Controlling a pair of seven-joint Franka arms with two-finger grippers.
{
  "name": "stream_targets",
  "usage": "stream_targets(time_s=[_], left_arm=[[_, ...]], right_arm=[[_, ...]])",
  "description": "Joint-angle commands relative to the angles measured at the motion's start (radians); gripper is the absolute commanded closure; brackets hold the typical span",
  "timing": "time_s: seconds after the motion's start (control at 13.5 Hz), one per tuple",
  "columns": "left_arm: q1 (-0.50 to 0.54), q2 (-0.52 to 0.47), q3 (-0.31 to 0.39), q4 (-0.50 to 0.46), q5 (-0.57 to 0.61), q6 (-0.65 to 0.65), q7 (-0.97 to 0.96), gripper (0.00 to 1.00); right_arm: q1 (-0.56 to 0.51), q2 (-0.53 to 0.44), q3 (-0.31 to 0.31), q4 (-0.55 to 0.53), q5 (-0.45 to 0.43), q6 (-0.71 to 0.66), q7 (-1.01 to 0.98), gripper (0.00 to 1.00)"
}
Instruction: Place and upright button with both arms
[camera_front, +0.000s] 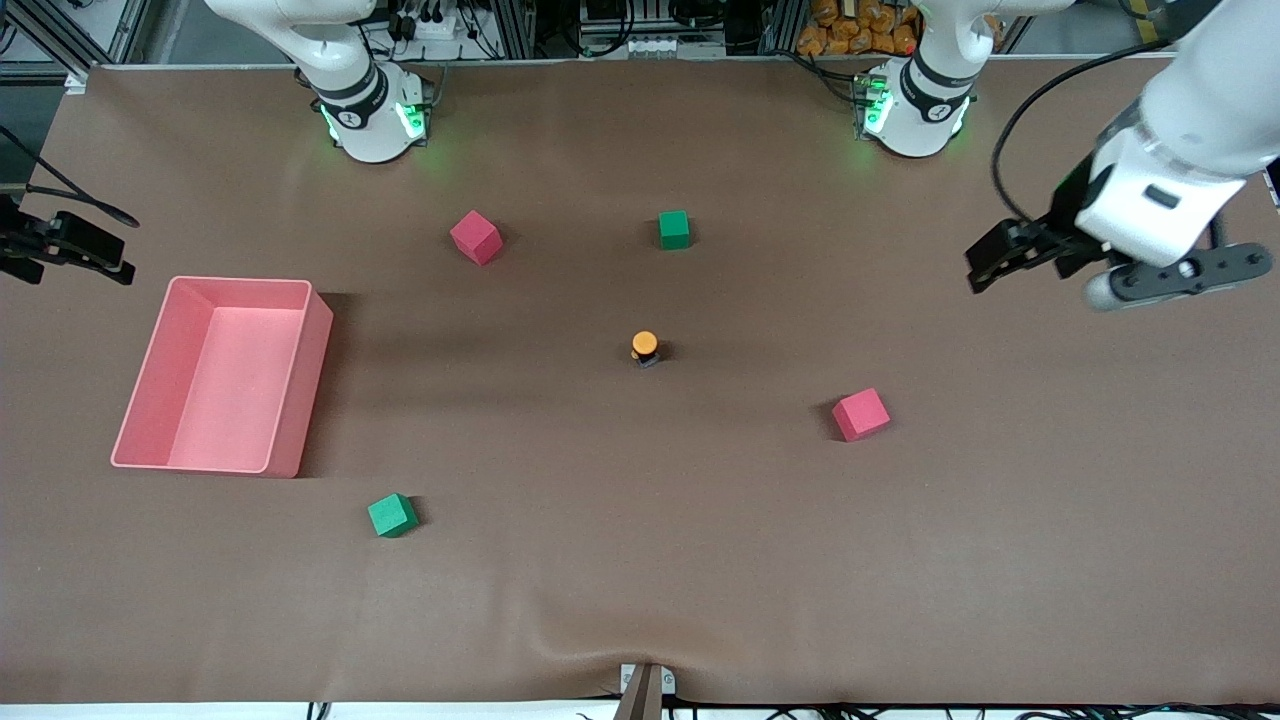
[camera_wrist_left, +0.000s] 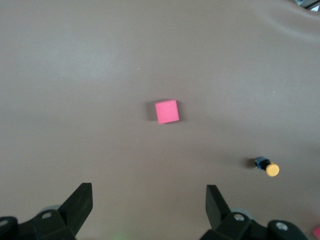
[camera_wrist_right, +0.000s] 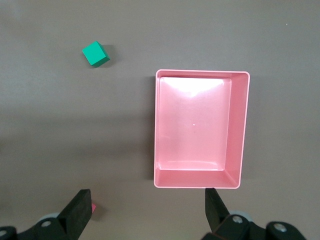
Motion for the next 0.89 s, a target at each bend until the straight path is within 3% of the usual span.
stream_targets(time_s=[0.0, 0.37, 0.82], left_arm=[[-0.01, -0.083, 0.076, -0.069, -0.033, -0.033, 0.093, 0.0], [-0.006, -0.088, 0.195, -0.063, -0.032, -0.06, 0.29, 0.0], [0.014, -0.133, 0.232, -0.097, -0.019, -0.111, 0.33, 0.0]], right_arm=[[-0.009, -0.016, 0.007, -0.01, 0.004, -0.004, 0.015, 0.0], [-0.007, -0.016, 0.007, -0.01, 0.004, -0.004, 0.015, 0.0], [-0.003, -0.016, 0.007, -0.01, 0.004, -0.004, 0.015, 0.0]])
